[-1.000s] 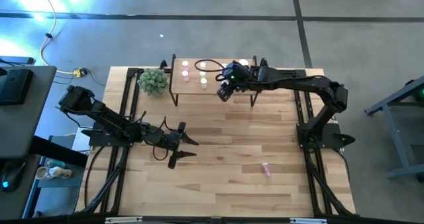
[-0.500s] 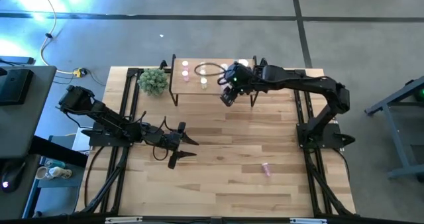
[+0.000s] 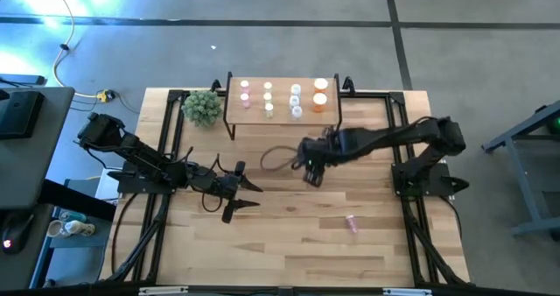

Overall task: Pick and place medicine bottles onto shelf by color
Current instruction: Put the orange pill bottle aligned with the other orange pill bottles on the shelf

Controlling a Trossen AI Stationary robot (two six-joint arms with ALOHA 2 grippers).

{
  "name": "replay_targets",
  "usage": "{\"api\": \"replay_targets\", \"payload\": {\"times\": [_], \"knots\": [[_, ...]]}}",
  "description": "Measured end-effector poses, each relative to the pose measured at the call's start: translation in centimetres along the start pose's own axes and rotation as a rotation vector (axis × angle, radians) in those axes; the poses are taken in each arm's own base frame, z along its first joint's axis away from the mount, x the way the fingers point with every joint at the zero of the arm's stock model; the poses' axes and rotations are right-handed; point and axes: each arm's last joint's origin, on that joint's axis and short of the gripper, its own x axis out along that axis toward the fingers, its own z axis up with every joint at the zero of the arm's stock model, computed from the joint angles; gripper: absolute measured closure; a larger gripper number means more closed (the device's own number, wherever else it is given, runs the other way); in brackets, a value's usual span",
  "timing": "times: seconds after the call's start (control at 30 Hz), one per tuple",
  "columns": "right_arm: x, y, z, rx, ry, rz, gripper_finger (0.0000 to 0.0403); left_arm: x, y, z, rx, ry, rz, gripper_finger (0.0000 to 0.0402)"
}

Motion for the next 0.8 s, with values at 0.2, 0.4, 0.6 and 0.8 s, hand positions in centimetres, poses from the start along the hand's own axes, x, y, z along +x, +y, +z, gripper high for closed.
{"api": "replay_targets", "payload": {"times": [0.2, 0.4, 0.6, 0.8], "knots": [[1.4, 3.3, -2.9, -0.048, -0.034, -0.061, 0.0206, 0.0, 0.0, 0.0, -0.001, 0.0, 0.001, 0.0209], [1.2, 6.3, -5.9, -0.088, -0.092, -0.14, 0.0206, 0.0, 0.0, 0.0, -0.001, 0.0, 0.001, 0.0207], [0.6, 9.0, -9.6, -0.107, -0.143, -0.16, 0.0206, 0.0, 0.0, 0.0, -0.022, 0.0, 0.001, 0.018], [-0.5, 11.1, -13.4, -0.075, -0.271, -0.217, 0.0206, 0.0, 0.2, 0.0, -0.086, -0.009, 0.056, 0.0133]]}}
